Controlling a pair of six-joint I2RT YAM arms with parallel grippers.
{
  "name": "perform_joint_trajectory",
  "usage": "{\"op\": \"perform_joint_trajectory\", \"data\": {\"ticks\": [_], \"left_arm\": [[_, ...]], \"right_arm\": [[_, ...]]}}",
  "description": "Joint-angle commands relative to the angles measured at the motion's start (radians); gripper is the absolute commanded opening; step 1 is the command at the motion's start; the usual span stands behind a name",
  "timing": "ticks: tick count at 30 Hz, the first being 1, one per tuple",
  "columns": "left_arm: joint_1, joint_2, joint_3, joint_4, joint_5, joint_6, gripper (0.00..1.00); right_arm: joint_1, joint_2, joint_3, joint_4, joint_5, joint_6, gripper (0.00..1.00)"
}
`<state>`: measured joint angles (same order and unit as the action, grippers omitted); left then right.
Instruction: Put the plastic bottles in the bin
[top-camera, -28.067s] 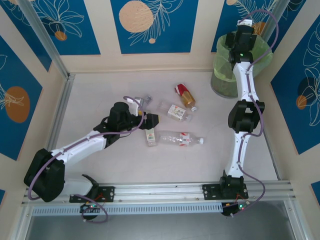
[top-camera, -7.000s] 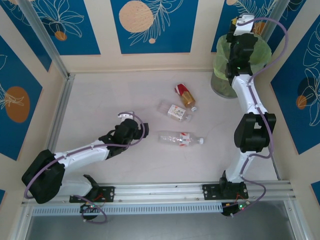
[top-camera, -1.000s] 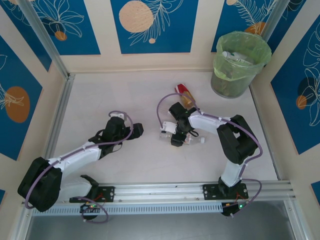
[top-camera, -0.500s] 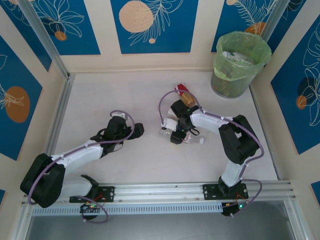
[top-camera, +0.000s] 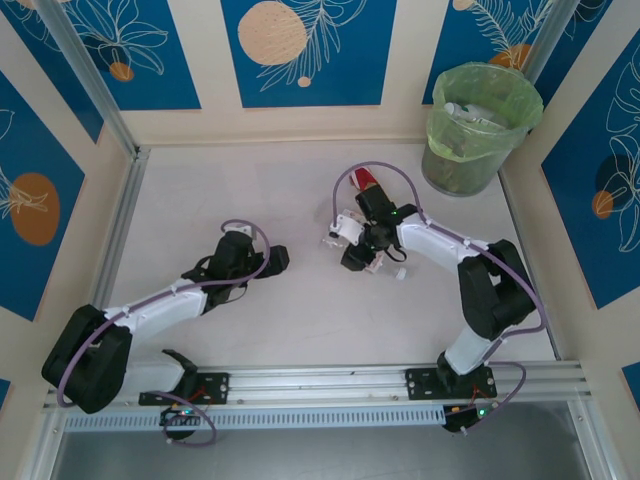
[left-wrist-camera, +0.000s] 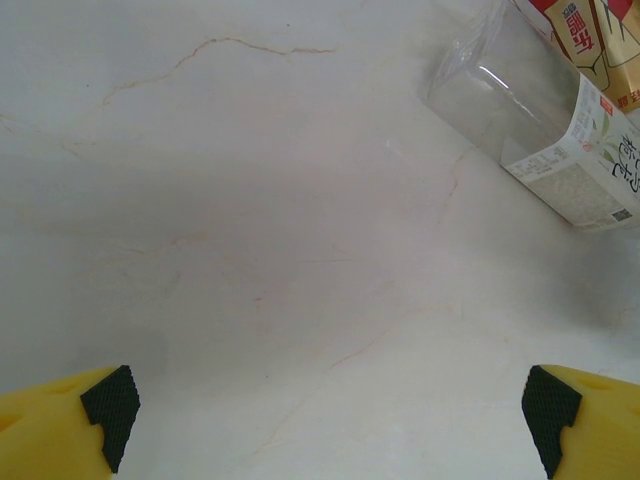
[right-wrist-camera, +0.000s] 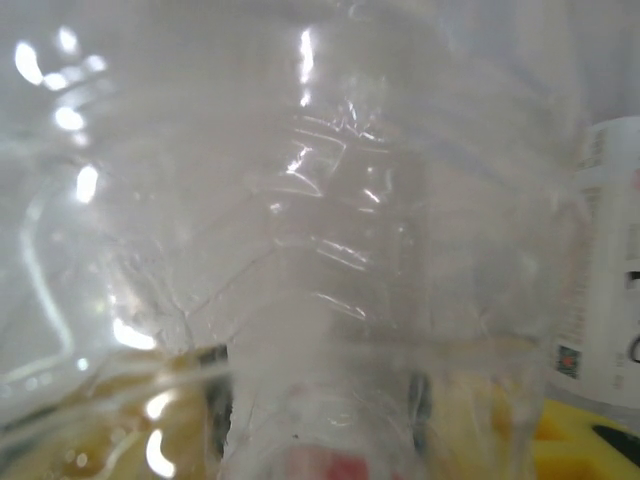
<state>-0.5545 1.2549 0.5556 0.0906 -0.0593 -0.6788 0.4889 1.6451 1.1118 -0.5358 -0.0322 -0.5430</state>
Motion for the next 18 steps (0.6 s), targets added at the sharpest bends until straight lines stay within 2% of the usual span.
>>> {"op": "perform_joint_trajectory", "data": {"ticks": [1,12,18], "left_arm": [[0.013,0.014,0.033,0.017,0.018,-0.005,1.0],[0.012,0.014,0.037,0.017,0.022,-0.02,1.0],[0.013,0.03,0.046,0.035,0.054,-0.038,1.0]], "right_arm": [[-0.033,-0.066,-0.001,0.059,-0.095,0.084,0.4],[-0.196,-0.297,-0.123,0.296,-0.201,0.31,0.37],[-0.29,-0.396,-0.158,0.419,-0.195,0.455,0.37]]}}
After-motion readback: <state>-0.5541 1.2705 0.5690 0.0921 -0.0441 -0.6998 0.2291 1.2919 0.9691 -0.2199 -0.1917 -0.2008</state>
